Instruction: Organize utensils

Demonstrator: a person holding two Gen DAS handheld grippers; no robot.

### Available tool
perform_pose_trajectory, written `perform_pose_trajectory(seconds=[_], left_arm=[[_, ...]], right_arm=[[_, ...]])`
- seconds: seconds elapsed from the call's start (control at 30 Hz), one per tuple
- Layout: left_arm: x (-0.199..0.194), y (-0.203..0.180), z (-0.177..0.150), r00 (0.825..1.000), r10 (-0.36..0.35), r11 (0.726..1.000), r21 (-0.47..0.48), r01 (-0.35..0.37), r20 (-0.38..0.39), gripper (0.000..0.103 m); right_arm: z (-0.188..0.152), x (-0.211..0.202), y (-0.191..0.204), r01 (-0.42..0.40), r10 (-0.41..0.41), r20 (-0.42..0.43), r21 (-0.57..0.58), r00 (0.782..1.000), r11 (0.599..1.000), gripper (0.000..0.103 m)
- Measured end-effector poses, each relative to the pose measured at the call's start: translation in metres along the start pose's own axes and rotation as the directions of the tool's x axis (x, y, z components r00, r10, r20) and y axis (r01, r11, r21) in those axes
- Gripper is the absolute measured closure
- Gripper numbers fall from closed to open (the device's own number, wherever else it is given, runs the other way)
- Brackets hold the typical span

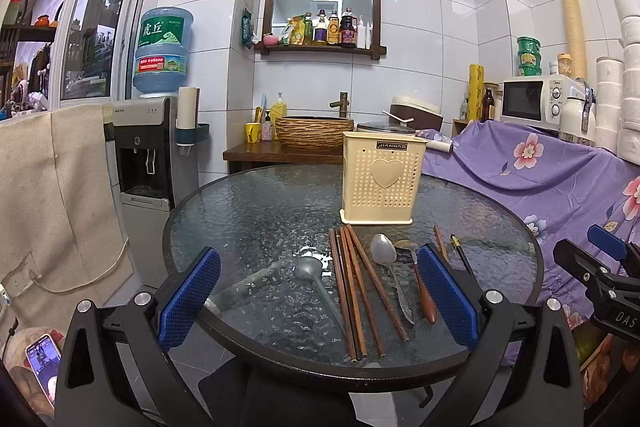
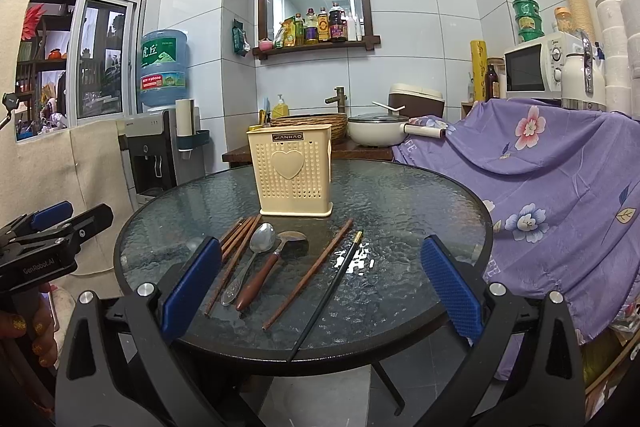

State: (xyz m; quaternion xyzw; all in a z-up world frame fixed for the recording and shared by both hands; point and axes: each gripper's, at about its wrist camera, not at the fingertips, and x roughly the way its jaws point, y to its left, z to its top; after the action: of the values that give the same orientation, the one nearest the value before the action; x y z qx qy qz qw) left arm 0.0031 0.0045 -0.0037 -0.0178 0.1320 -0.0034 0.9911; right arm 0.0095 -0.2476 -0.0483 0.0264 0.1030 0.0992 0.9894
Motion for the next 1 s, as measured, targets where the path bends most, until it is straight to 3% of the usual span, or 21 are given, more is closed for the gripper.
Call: perform_pose_trajectory(seconds=[1.0], left_arm=[[0.0012, -0.0002, -0.0006, 1.0, 0.001, 1.0, -0.001, -0.001, -0.003, 0.006]], right_arm=[[-0.0015, -0.0005, -0.0004, -0.002, 0.002, -0.007, 0.003, 1.0, 1.0, 0.005]])
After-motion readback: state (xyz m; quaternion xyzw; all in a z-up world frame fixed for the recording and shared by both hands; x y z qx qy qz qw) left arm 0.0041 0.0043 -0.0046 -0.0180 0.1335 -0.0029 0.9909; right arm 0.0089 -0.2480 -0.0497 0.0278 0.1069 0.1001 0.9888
